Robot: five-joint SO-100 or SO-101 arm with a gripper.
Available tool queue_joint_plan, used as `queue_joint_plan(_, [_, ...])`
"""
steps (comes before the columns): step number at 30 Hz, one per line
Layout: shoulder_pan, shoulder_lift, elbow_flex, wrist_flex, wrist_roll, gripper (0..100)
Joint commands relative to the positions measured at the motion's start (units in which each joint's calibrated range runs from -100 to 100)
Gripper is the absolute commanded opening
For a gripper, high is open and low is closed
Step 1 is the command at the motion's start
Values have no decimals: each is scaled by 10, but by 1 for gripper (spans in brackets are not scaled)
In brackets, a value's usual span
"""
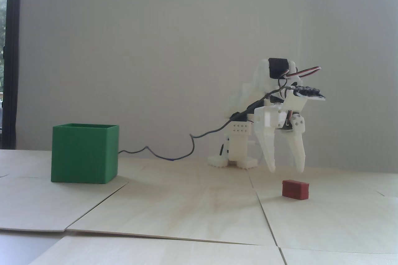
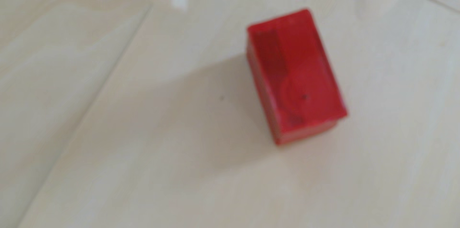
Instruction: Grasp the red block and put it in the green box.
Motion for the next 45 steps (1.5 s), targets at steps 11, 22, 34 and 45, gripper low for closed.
queue_joint_plan(11, [-6, 5, -33, -8, 7, 25])
queue_joint_plan(22, [-21, 3, -33, 18, 55, 25])
queue_joint_plan(34, [-20, 3, -33, 18, 59, 25])
queue_joint_plan(45, [10, 4, -33, 14, 59, 25])
